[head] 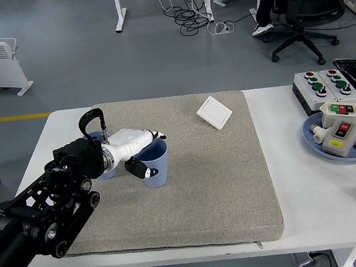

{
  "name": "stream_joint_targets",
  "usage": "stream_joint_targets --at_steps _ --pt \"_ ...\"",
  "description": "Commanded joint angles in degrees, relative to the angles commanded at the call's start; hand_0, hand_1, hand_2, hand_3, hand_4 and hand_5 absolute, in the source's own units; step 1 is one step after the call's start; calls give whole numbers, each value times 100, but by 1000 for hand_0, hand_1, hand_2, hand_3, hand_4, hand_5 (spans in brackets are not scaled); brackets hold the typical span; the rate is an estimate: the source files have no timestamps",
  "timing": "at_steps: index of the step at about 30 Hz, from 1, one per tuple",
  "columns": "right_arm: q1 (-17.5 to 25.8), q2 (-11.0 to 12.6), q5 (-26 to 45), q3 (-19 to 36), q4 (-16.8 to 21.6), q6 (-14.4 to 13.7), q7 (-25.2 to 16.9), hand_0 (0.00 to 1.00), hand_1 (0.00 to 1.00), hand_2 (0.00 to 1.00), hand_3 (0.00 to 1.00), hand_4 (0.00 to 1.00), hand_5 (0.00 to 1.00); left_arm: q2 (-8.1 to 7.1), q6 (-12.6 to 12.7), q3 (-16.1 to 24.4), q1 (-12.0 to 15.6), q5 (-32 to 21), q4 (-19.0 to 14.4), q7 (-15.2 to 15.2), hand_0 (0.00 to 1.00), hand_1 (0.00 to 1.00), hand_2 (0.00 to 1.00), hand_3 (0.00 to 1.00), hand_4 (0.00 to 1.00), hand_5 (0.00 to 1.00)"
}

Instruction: Push cup pick cup insert cup

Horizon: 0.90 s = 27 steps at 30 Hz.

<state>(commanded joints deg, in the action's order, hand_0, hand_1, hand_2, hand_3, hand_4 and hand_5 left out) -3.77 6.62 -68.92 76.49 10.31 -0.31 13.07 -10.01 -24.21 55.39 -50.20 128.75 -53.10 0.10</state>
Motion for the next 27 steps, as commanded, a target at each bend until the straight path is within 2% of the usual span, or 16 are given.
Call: stream_joint_targets --at_steps 6,16,19,21,27 --pt "-17 3 16 -8 0 0 -5 696 588 611 544 110 426 -60 -117 31 11 -67 -214 40 393 416 395 420 523 2" --pt "-37 3 17 10 0 -2 -7 696 587 611 544 109 427 -309 -422 177 -52 -194 -923 253 409 420 390 421 498 2" --pt "-43 7 7 29 0 -4 -5 696 587 611 544 109 427 -502 -543 312 -162 -345 -1214 340 409 420 390 421 498 2" --pt "-45 9 3 37 0 -6 -4 696 587 612 545 109 427 -609 -574 369 -228 -400 -1295 362 414 426 393 426 506 2" --pt "-52 16 12 48 0 -14 -5 696 587 611 545 108 425 -943 -655 571 -467 -438 -1266 402 415 422 395 429 510 2"
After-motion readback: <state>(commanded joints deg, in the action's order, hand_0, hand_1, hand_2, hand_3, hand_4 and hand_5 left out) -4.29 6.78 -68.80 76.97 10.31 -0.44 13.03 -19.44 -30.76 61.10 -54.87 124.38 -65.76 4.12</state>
